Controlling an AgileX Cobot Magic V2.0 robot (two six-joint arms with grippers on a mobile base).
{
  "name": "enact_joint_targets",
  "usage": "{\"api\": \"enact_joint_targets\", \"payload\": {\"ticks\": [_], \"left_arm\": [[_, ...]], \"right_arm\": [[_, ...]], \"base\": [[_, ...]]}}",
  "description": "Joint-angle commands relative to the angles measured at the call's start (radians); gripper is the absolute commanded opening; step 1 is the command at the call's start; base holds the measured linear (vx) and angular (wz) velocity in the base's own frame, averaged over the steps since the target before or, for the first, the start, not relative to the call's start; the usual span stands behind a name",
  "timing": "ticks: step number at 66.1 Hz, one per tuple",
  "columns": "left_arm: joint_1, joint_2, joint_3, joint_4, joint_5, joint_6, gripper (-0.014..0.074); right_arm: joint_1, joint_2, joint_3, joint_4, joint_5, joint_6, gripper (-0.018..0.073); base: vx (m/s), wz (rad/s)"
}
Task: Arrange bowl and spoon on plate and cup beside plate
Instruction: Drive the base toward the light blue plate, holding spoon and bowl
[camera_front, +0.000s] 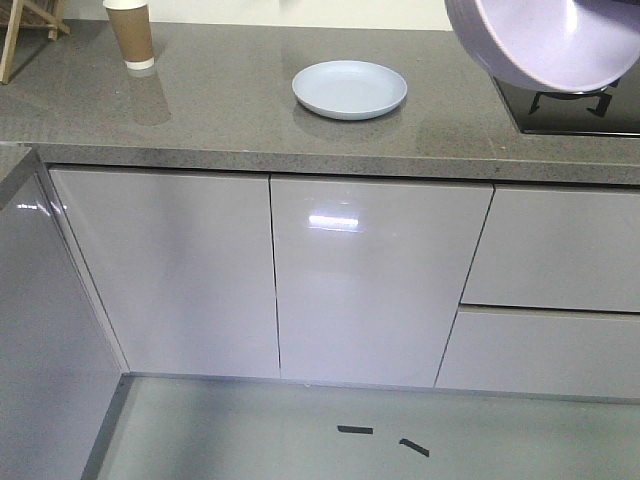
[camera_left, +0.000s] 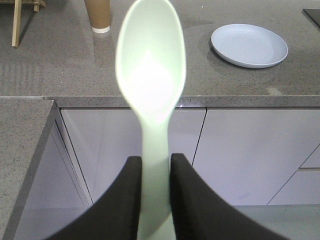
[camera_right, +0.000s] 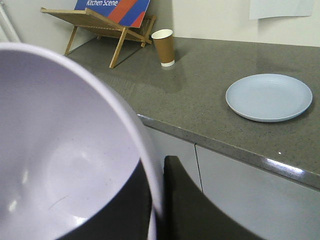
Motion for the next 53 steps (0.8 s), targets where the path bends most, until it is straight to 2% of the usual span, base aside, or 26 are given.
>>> {"api": "enact_joint_targets", "payload": {"ticks": [1, 53], "left_arm": [[-0.001, -0.017, -0.028, -0.007, -0.065, -0.006, -0.0006], [-0.001, -0.017, -0.028, -0.007, -0.065, -0.006, -0.0006]], "right_arm": [[-0.002, -0.024, -0.029, 0.057, -0.041, -0.008, -0.001], [-0.002, -0.024, -0.029, 0.057, -0.041, -0.008, -0.001]], "base": [[0.03, -0.04], [0.05, -0.07]]}}
